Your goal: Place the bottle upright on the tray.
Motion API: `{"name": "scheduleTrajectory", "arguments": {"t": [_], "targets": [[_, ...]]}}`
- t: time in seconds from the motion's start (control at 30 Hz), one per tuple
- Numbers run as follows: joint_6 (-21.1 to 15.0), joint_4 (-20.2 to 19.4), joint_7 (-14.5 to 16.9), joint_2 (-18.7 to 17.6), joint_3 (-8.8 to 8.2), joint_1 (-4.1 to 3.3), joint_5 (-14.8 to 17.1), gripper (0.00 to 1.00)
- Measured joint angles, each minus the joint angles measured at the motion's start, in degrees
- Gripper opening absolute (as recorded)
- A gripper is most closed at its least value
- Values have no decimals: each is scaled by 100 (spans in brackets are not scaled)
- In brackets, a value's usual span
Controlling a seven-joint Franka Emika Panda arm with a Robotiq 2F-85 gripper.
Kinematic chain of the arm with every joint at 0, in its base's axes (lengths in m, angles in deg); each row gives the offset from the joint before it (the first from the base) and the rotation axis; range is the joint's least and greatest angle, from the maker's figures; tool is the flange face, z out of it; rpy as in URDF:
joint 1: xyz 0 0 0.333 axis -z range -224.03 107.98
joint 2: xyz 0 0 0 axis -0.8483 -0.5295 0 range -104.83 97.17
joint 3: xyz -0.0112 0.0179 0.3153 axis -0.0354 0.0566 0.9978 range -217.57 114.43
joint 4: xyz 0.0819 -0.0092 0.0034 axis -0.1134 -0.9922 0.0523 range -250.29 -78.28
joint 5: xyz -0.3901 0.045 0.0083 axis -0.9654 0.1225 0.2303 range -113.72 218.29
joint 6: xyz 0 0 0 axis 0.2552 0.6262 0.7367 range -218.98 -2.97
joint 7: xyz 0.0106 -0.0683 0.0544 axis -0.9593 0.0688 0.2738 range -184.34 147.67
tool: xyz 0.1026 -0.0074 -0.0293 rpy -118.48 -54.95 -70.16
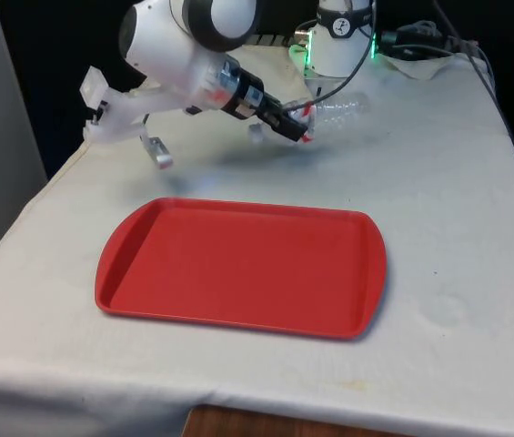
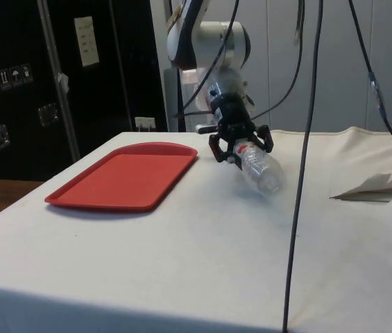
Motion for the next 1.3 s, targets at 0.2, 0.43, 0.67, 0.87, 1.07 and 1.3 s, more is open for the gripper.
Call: {"name": "scheduleTrajectory", "arguments": {"t": [0.2, 0.43, 0.67, 0.87, 1.07, 1.3], "targets": [[160, 0, -172, 195, -40, -17, -126, 33], [309, -6, -367, 418, -80, -34, -264, 33], [458, 0, -630, 710, -103, -52, -413, 33], [493, 0, -802, 900, -103, -63, -556, 33], [493, -6, -951, 1031, -103, -92, -647, 33], [476, -63, -968, 1077, -103, -132, -722, 33]]}}
